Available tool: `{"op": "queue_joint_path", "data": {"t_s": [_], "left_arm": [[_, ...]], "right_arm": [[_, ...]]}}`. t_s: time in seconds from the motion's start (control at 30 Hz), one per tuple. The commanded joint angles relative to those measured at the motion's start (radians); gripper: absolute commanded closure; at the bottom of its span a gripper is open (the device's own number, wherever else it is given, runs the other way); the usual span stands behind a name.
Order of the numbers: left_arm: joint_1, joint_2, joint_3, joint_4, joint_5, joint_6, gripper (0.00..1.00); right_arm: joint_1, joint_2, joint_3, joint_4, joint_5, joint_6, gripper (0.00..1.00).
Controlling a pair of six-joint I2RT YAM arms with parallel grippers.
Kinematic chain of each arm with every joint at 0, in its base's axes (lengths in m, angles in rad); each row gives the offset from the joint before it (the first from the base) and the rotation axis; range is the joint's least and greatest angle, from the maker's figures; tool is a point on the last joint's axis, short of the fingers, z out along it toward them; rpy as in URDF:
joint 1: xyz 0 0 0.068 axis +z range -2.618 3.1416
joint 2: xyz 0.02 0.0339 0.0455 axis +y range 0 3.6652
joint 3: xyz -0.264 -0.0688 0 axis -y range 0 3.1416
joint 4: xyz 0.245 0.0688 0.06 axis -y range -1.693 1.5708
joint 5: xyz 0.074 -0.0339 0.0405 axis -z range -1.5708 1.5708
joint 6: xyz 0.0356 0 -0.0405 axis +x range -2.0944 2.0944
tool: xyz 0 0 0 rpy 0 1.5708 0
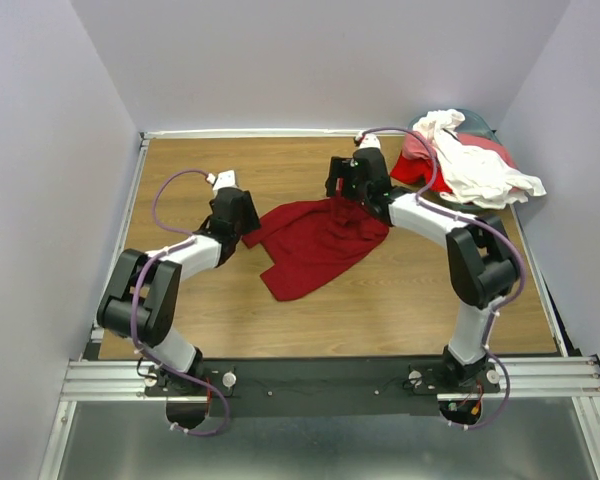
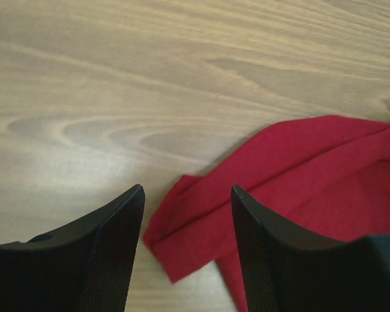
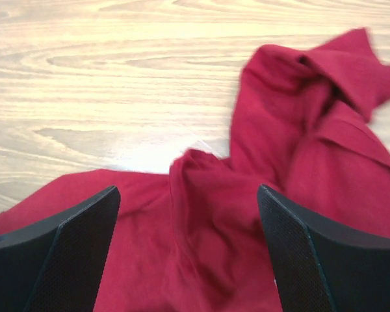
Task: Fold and stack the t-shirts
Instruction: Flatten the tshirt out
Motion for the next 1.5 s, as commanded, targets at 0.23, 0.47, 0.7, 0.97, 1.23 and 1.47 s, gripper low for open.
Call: {"op": "queue_joint_path", "data": {"t_s": [0.23, 0.47, 0.7, 0.97, 1.23, 1.47], "left_arm": [[-0.001, -0.139, -0.15, 0.024, -0.019, -0.13, 0.36], [-0.004, -0.172, -0.204, 0.03, -0.016, -0.161, 0.39], [-0.024, -0.119, -0.201, 0.069, -0.006, -0.169, 0.43], [-0.029, -0.093, -0.172, 0.055, -0.012, -0.15, 0.46], [-0.039, -0.06, -0.131, 0.012, -0.018, -0.126, 0.49], [-0.056, -0.04, -0.102, -0.045, -0.027, -0.12, 0.49]], "right_arm": [[-0.001, 0.252, 0.19, 0.019, -0.081, -0.072, 0.1], [-0.001, 0.291, 0.208, 0.017, -0.091, -0.059, 0.11], [-0.001, 0.306, 0.225, 0.017, -0.08, -0.064, 0.11], [-0.001, 0.325, 0.233, 0.017, -0.083, -0.056, 0.11], [-0.001, 0.317, 0.225, 0.017, -0.08, -0.055, 0.11], [-0.001, 0.315, 0.221, 0.019, -0.08, -0.055, 0.11]]}}
